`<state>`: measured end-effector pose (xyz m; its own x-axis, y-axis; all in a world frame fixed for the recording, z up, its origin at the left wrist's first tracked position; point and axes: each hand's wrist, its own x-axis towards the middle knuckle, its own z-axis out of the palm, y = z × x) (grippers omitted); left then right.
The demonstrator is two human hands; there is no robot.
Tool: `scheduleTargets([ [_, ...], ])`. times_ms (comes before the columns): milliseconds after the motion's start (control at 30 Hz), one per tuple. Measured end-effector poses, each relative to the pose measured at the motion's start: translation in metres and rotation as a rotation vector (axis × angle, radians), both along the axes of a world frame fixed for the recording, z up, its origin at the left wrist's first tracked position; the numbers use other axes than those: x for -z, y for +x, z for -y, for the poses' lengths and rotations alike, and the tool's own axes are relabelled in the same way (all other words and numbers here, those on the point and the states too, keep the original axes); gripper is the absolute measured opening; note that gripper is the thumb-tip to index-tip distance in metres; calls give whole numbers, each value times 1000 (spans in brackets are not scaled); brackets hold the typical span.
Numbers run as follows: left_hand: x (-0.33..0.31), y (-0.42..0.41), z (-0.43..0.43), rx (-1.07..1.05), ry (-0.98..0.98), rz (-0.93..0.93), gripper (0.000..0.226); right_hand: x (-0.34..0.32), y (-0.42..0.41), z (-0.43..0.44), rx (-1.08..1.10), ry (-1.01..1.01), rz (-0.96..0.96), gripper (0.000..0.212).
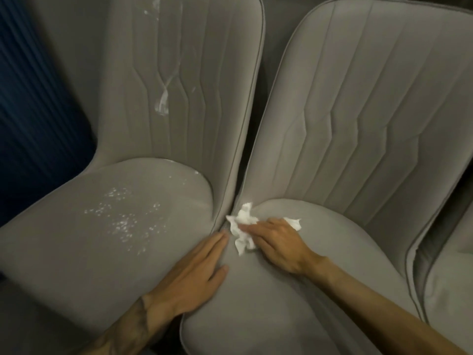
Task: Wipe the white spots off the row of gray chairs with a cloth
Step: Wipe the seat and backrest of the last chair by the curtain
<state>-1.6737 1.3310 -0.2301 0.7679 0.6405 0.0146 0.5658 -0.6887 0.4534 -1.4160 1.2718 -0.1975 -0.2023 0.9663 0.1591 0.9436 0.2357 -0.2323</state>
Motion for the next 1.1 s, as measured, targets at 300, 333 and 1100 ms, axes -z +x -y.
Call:
scheduleTargets([
  [300,7,-57,38,-54,104,128,65,9,33,14,416,-159,52,50],
  [333,8,-67,42,-83,126,151,63,17,17,21,385,-142,65,52],
  [1100,-7,-216,-6,-475,236,84,37,-25,-269,29,318,563,-286,50],
])
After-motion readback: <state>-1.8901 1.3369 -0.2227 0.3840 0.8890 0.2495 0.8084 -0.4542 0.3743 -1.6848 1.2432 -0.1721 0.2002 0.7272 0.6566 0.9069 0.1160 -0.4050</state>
